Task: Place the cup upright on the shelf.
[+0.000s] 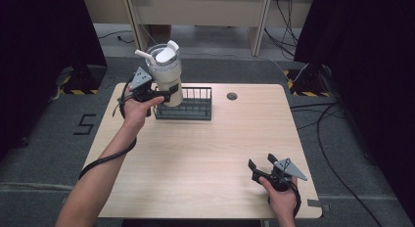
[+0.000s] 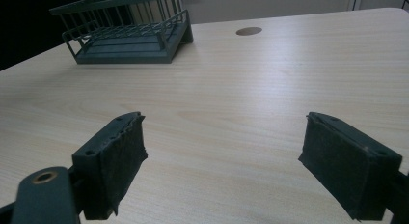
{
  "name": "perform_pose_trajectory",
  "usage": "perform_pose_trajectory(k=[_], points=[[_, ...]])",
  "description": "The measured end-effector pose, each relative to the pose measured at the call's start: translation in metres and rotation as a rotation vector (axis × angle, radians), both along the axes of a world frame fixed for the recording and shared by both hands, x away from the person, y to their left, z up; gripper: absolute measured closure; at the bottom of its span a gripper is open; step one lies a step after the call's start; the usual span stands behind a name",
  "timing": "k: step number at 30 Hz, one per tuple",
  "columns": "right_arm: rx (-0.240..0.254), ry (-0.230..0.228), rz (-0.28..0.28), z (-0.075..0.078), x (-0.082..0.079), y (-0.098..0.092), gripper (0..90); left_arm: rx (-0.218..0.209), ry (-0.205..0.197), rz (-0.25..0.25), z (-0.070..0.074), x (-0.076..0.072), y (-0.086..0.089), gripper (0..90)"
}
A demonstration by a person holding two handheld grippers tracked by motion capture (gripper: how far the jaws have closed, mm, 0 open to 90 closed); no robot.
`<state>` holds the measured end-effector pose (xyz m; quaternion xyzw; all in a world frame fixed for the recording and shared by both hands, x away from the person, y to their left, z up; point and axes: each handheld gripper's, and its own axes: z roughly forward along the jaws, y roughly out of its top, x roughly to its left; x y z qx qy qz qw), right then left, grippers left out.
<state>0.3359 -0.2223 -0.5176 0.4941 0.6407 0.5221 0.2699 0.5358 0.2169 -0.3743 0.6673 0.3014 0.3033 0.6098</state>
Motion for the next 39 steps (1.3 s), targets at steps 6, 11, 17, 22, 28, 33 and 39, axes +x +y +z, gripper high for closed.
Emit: perform_pose_trajectory(k=[6,11,17,22,28,33,39], points=[[0.0,-0.001,0.0,0.0,0.0,0.0,15.5,0.003,0.003,0.003,0.001,0.005,-0.002,9.7],[0.004,0.0,0.0,0.0,0.0,-0.001,15.6,-0.006,0.004,0.006,0.002,0.01,-0.003,9.7],[0.005,0.0,0.001,0.0,0.0,-0.001,15.5,-0.008,0.006,0.012,0.003,0.014,-0.004,9.7],[0.005,-0.001,0.002,0.0,0.0,-0.001,15.5,-0.01,0.014,0.017,0.0,0.02,-0.006,9.7],[0.004,-0.003,0.003,0.0,0.0,-0.002,15.5,-0.018,0.025,0.019,-0.002,0.027,-0.009,9.7],[0.004,-0.003,0.004,0.0,0.0,-0.002,15.5,-0.013,0.028,0.023,-0.002,0.031,-0.011,9.7],[0.004,-0.001,0.004,0.0,0.0,-0.002,15.5,-0.003,0.041,0.033,-0.007,0.038,-0.014,9.7]])
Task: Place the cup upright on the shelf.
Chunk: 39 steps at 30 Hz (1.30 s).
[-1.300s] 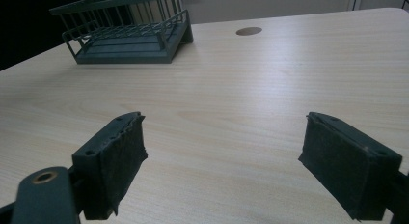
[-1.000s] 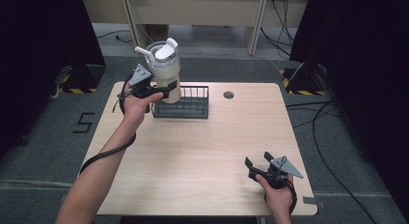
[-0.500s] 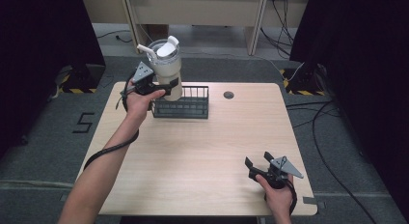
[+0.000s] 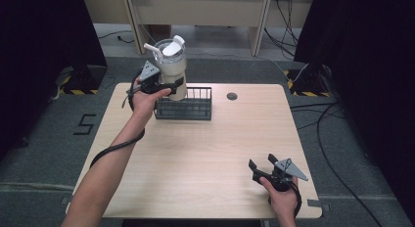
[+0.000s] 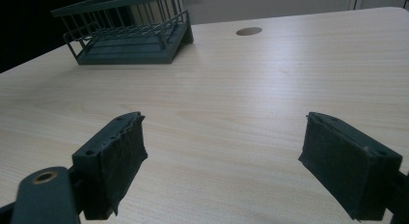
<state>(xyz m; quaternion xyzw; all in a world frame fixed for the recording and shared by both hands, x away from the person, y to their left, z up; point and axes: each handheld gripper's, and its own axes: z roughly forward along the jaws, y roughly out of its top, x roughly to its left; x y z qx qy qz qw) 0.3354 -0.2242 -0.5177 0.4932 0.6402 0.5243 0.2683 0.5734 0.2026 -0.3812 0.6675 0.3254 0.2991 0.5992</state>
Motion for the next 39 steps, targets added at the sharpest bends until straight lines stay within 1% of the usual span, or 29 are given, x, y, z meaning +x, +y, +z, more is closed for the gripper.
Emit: perform_pose_trajectory(k=[1,2,6,9,11,12,16,19,21,29,33,39], points=[[0.001,0.001,0.001,0.0,0.0,0.0,15.5,-0.005,0.009,0.001,-0.003,0.002,0.0,9.7],[0.001,0.001,0.001,0.0,0.0,0.0,15.5,-0.005,0.009,0.001,-0.003,0.002,0.0,9.7],[0.008,0.003,0.0,0.0,0.0,-0.001,15.6,0.005,0.017,0.011,-0.007,0.006,-0.001,9.7],[0.006,-0.001,0.0,0.0,0.0,-0.001,15.5,-0.002,0.03,0.018,-0.011,0.01,0.0,9.7],[0.007,-0.001,0.001,0.0,0.0,-0.001,15.5,0.0,0.033,0.023,-0.013,0.011,-0.001,9.6],[0.013,0.004,0.001,0.0,0.0,-0.001,15.6,0.01,0.034,0.026,-0.014,0.013,0.0,9.7],[0.015,0.005,0.001,0.0,0.0,-0.001,15.6,0.008,0.042,0.031,-0.018,0.015,-0.001,9.7],[0.015,0.004,0.002,0.0,0.0,-0.001,15.5,0.017,0.051,0.037,-0.022,0.018,-0.002,9.6],[0.015,0.003,0.002,0.0,0.0,-0.001,15.6,0.014,0.056,0.04,-0.025,0.019,-0.002,9.7],[0.017,0.003,0.004,0.0,0.0,-0.001,15.5,0.023,0.069,0.041,-0.033,0.021,-0.004,9.6],[0.019,0.002,0.004,0.0,0.0,-0.002,15.6,0.017,0.088,0.046,-0.041,0.021,-0.005,9.6],[0.018,0.005,0.006,0.0,0.0,-0.001,15.6,0.021,0.1,0.047,-0.045,0.022,-0.004,9.6]])
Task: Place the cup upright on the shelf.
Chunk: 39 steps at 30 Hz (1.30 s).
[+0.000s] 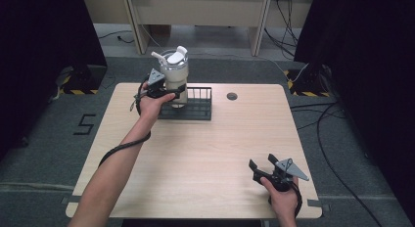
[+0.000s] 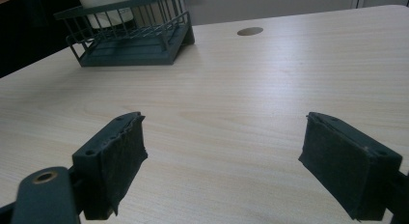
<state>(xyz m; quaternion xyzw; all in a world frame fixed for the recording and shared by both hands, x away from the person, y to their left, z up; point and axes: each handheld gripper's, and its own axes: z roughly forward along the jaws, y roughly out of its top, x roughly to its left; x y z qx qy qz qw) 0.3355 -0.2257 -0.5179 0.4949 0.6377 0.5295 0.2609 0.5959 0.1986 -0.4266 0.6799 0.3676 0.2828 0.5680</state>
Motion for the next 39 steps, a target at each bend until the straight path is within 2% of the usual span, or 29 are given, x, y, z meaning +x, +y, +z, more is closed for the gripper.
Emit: perform_pose_trajectory(k=[18,24,27,39], points=[[-0.002,-0.002,0.002,0.0,0.0,0.0,15.5,0.002,0.021,0.017,-0.014,-0.001,0.001,9.5],[-0.003,0.0,0.003,0.0,0.0,0.0,15.6,-0.005,0.027,0.018,-0.015,-0.001,0.002,9.5],[-0.005,-0.001,0.004,0.0,0.0,0.001,15.5,-0.016,0.025,0.02,-0.016,-0.002,0.003,9.3],[-0.011,-0.002,0.006,0.0,0.0,0.0,15.5,-0.007,0.012,0.012,-0.018,-0.005,0.002,8.7]])
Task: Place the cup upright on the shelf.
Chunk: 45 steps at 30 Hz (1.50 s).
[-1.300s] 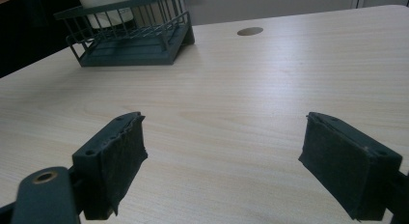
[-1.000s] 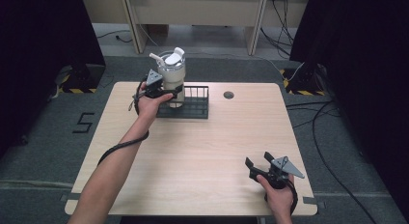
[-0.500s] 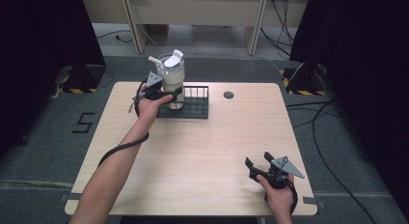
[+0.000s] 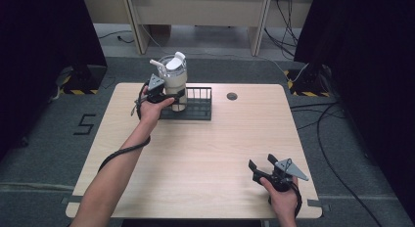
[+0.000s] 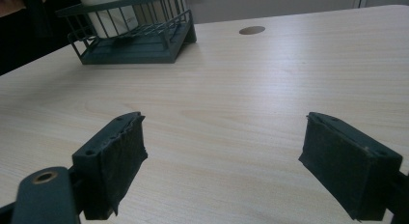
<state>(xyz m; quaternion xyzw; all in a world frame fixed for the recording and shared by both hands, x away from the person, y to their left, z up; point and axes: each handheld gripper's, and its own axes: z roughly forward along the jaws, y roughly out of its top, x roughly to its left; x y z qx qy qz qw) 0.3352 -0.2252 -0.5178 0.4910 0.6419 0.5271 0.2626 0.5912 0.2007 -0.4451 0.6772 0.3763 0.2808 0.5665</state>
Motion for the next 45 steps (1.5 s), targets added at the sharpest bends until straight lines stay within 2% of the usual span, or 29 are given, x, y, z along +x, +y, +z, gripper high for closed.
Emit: perform_pose_trajectory(k=[13,20,29,31,45], points=[[0.005,0.007,0.0,0.0,0.0,0.0,15.5,-0.025,0.013,0.002,-0.002,-0.003,0.002,8.0],[-0.002,0.003,-0.001,0.0,0.0,0.0,15.5,-0.016,0.007,-0.004,-0.001,-0.007,0.005,8.4],[-0.003,0.003,-0.001,0.0,0.0,0.001,15.4,-0.013,0.008,-0.013,0.002,-0.015,0.011,12.3],[-0.004,0.004,-0.001,0.0,0.0,0.001,15.4,0.001,0.002,-0.018,0.003,-0.019,0.015,14.2],[-0.01,0.003,0.0,0.0,0.0,0.001,15.5,0.011,-0.015,-0.03,0.008,-0.039,0.03,14.2]])
